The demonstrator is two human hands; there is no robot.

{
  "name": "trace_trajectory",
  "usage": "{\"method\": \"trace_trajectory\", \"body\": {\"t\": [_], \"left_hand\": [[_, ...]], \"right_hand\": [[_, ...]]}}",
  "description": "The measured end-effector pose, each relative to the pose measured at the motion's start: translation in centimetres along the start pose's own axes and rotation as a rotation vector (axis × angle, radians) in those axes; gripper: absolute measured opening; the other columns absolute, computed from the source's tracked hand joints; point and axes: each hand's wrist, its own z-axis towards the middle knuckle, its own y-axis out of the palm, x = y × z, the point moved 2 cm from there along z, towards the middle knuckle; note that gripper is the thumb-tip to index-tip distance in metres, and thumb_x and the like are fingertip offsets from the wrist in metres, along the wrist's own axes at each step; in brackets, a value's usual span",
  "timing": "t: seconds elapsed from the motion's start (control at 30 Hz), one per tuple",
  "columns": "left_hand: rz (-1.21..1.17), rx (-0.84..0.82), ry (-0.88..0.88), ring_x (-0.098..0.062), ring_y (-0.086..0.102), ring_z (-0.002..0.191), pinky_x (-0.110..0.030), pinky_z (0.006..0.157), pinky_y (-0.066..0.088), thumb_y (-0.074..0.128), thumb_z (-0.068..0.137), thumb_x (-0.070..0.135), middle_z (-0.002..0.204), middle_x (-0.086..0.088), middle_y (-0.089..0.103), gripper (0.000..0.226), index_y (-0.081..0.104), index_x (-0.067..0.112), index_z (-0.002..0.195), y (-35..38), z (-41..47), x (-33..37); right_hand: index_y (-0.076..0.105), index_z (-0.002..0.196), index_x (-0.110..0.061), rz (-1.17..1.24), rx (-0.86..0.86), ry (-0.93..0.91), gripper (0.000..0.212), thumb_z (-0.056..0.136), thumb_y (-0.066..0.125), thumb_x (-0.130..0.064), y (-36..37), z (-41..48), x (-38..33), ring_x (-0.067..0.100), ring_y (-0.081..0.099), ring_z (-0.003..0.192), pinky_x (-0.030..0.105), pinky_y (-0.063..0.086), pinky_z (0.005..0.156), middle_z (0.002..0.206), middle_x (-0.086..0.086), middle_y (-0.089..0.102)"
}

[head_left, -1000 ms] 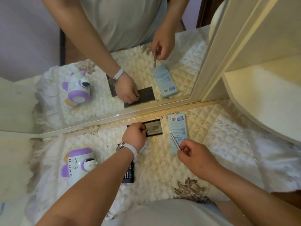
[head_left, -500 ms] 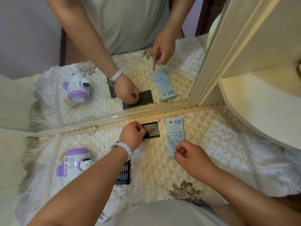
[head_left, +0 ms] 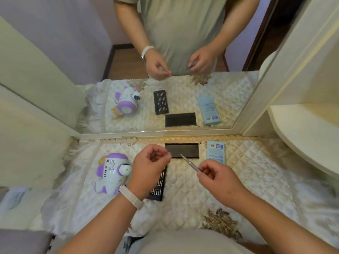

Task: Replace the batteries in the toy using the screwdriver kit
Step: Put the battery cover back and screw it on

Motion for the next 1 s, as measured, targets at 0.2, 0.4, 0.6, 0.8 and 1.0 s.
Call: {"method": "trace_trajectory", "body": {"t": [0.2,0.4,0.6,0.8,1.0], "left_hand": [[-0.153,0.020,-0.005,-0.023,0.065,0.081,-0.040,0.079,0.053,0.074,0.079,-0.007,0.084,-0.011,0.072,0.024,0.067,0.017,0.080,-3.5,-2.7,1.5],[-0.242,0.006,0.028,-0.026,0.066,0.080,-0.030,0.073,0.055,0.070,0.079,-0.011,0.080,-0.007,0.074,0.020,0.064,0.008,0.082,-6.7,-3.6,2.5],[-0.349,-0.034,-0.005,-0.020,0.068,0.072,-0.023,0.067,0.055,0.064,0.081,-0.017,0.077,-0.008,0.072,0.020,0.060,0.003,0.084,-10.2,-3.9,2.5],[-0.393,-0.080,0.003,-0.023,0.070,0.073,-0.030,0.069,0.056,0.071,0.076,-0.014,0.078,-0.010,0.071,0.028,0.067,0.014,0.076,-13.5,-3.4,1.9],[-0.245,-0.143,0.020,-0.024,0.071,0.077,-0.071,0.075,0.046,0.081,0.064,0.014,0.080,-0.009,0.073,0.018,0.069,0.026,0.072,-16.3,-2.9,2.0]], "right_hand": [[0.066,0.074,-0.033,0.009,-0.007,-0.116,0.023,0.087,0.065,-0.015,1.3,-0.8,-3.7,0.002,0.047,0.054,0.018,0.040,0.054,0.061,-0.012,0.057],[0.065,0.075,-0.033,-0.048,-0.055,-0.184,0.021,0.088,0.065,-0.016,3.5,-0.9,-7.1,0.004,0.045,0.053,0.022,0.038,0.052,0.059,-0.013,0.055],[0.065,0.077,-0.032,-0.105,-0.077,-0.175,0.018,0.088,0.064,-0.018,6.4,-0.7,-10.0,0.003,0.045,0.052,0.018,0.037,0.053,0.059,-0.015,0.057],[0.066,0.075,-0.032,-0.076,-0.065,-0.148,0.021,0.088,0.066,-0.015,9.2,-0.5,-11.6,0.002,0.044,0.052,0.018,0.037,0.053,0.058,-0.015,0.056],[0.067,0.077,-0.026,-0.097,-0.040,-0.144,0.018,0.087,0.067,-0.010,11.1,-0.1,-12.7,0.001,0.046,0.052,0.012,0.036,0.053,0.057,-0.018,0.055]]}}
